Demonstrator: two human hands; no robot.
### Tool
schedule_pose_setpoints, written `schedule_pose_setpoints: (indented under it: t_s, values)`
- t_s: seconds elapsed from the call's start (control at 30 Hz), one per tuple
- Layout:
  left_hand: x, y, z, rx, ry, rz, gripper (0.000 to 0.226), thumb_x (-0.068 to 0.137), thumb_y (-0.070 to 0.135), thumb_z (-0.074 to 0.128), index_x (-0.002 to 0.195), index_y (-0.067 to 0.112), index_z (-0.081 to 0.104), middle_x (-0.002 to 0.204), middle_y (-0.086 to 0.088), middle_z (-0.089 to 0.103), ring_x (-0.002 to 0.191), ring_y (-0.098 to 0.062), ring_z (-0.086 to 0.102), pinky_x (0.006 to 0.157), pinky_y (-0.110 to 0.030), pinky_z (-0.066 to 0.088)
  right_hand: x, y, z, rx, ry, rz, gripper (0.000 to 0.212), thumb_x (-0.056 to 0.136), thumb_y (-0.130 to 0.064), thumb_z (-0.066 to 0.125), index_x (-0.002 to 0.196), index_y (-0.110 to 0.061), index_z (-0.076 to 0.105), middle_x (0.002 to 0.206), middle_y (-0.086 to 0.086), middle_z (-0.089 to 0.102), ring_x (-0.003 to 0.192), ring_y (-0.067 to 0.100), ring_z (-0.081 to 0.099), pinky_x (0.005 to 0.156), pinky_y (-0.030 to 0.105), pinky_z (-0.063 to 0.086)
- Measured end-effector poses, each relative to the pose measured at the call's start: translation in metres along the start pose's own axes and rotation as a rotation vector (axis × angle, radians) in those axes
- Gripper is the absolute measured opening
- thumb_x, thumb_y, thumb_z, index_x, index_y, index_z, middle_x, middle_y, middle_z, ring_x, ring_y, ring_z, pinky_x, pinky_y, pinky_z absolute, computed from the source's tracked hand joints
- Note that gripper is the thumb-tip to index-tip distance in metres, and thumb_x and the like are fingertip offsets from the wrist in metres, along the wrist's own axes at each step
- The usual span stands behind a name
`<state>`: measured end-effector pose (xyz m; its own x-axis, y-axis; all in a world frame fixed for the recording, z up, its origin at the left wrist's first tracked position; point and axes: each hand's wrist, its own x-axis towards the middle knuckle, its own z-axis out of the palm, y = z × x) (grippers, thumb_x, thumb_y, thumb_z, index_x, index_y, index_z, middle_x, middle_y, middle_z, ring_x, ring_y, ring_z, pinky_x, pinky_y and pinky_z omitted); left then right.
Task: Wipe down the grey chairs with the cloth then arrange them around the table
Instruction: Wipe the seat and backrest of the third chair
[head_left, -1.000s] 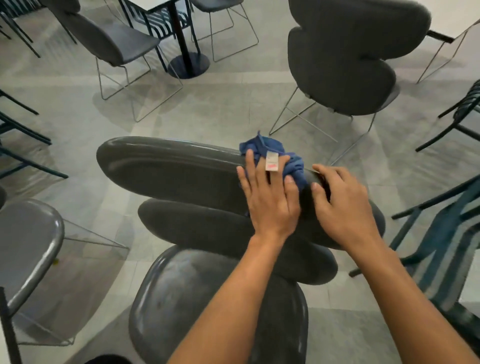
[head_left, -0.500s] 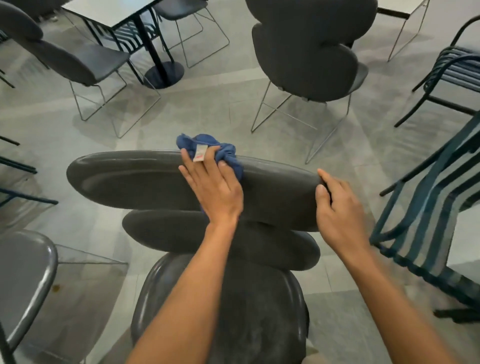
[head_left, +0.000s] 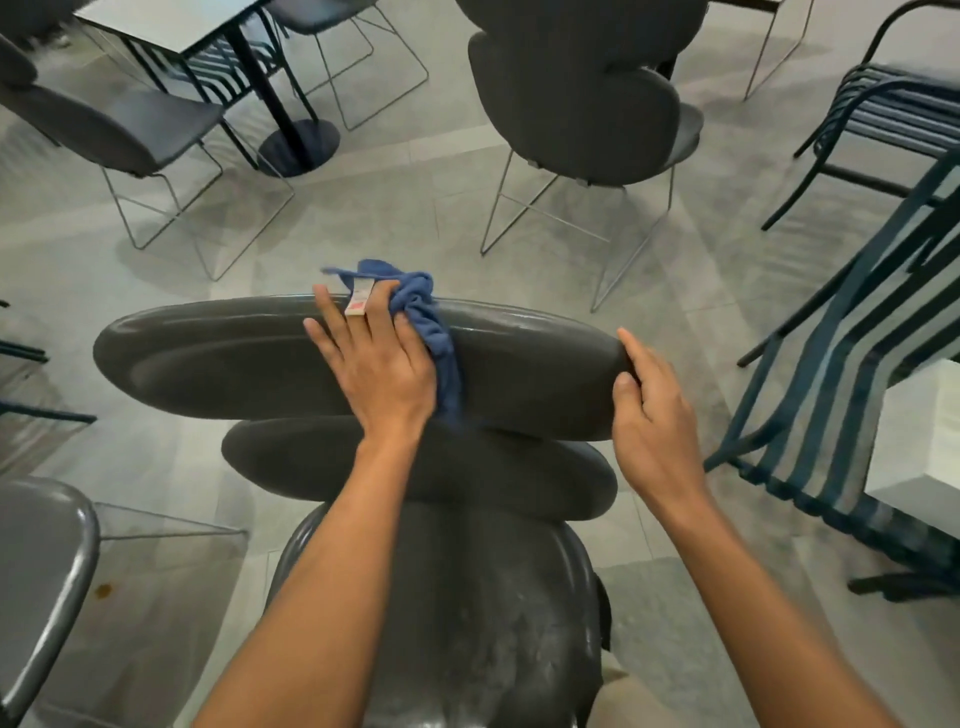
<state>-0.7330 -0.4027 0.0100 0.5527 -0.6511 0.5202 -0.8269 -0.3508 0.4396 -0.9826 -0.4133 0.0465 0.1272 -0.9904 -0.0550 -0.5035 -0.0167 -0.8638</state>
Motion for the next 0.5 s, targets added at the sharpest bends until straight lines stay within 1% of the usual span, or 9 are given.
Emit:
schedule_pose_setpoints:
  t_s: [0.07,0.1,0.13,0.23,0.3,0.33,0.37,0.43,0.5]
  values:
    - [-0.006,0.021,0.002,-0.064,-0.003,-0.075,0.037,0.107,0.024,0.036,0.139,0.012,0.052,0.161,-0.021,0.035,0.156,-0.042,0.010,0.125,-0.061,0.005,-0.003,0.002,0.002,-0.012,-0.003,-0.012,0.048,0.109,-0.018,0.038,0.156,-0.027,0.035,0.158,-0.010,0.037,0.139,-0.005,0.030,0.111,0.008,0.016]
    - [-0.012,0.035,0.005,-0.097,-0.012,-0.075,0.037,0.107,0.023,0.036,0.138,0.012,0.052,0.161,-0.022,0.033,0.156,-0.041,0.010,0.126,-0.060,0.005,-0.002,0.002,0.003,-0.015,0.002,-0.013,0.048,0.109,-0.018,0.038,0.157,-0.026,0.035,0.159,-0.010,0.036,0.142,-0.002,0.029,0.112,0.009,0.016]
    - [-0.021,0.051,0.008,-0.127,-0.029,-0.042,0.037,0.106,0.023,0.038,0.138,0.011,0.052,0.160,-0.023,0.034,0.156,-0.041,0.011,0.126,-0.059,0.006,-0.002,0.002,0.004,-0.016,0.007,-0.012,0.049,0.109,-0.018,0.039,0.157,-0.026,0.034,0.159,-0.009,0.036,0.144,0.001,0.029,0.113,0.011,0.017]
    - [-0.055,0.094,0.017,-0.175,-0.108,0.140,0.038,0.102,0.022,0.044,0.136,0.010,0.054,0.157,-0.026,0.037,0.155,-0.043,0.014,0.125,-0.061,0.008,0.001,0.002,0.001,0.032,-0.008,-0.019,0.049,0.108,-0.015,0.040,0.156,-0.022,0.038,0.158,-0.005,0.039,0.143,0.002,0.032,0.114,0.011,0.020]
    - [-0.071,0.111,0.020,-0.157,-0.149,0.243,0.038,0.101,0.026,0.048,0.137,0.017,0.051,0.157,-0.023,0.038,0.156,-0.041,0.014,0.126,-0.061,0.008,0.001,0.000,-0.003,0.101,-0.025,-0.013,0.049,0.108,-0.014,0.040,0.156,-0.021,0.037,0.159,-0.003,0.039,0.144,0.004,0.033,0.121,0.022,0.026]
    - [-0.073,0.115,0.020,-0.140,-0.169,0.283,0.038,0.101,0.029,0.049,0.138,0.020,0.050,0.158,-0.021,0.039,0.156,-0.039,0.014,0.125,-0.061,0.008,0.000,-0.002,-0.005,0.123,-0.021,-0.019,0.049,0.108,-0.014,0.041,0.156,-0.021,0.036,0.160,-0.002,0.037,0.145,0.004,0.032,0.123,0.027,0.026]
    - [-0.072,0.113,0.019,-0.122,-0.190,0.318,0.038,0.101,0.031,0.050,0.138,0.022,0.050,0.158,-0.018,0.041,0.156,-0.038,0.015,0.125,-0.062,0.009,-0.002,-0.006,-0.005,0.124,-0.007,-0.046,0.051,0.107,-0.014,0.041,0.157,-0.021,0.034,0.162,-0.002,0.034,0.148,0.005,0.029,0.124,0.028,0.024]
    - [-0.061,0.101,0.012,-0.099,-0.233,0.386,0.043,0.100,0.038,0.052,0.140,0.025,0.049,0.156,-0.012,0.045,0.156,-0.036,0.018,0.123,-0.065,0.010,-0.010,-0.017,-0.002,0.073,0.045,-0.167,0.054,0.105,-0.011,0.044,0.157,-0.020,0.034,0.163,-0.001,0.029,0.152,0.008,0.022,0.125,0.029,0.021]
    - [-0.045,0.084,-0.003,-0.137,-0.297,0.443,0.053,0.096,0.043,0.052,0.145,0.026,0.042,0.155,-0.005,0.047,0.156,-0.032,0.020,0.123,-0.065,0.009,-0.016,-0.027,0.009,0.011,0.068,-0.313,0.054,0.102,-0.008,0.045,0.154,-0.017,0.039,0.161,0.000,0.033,0.154,0.013,0.019,0.126,0.040,0.020]
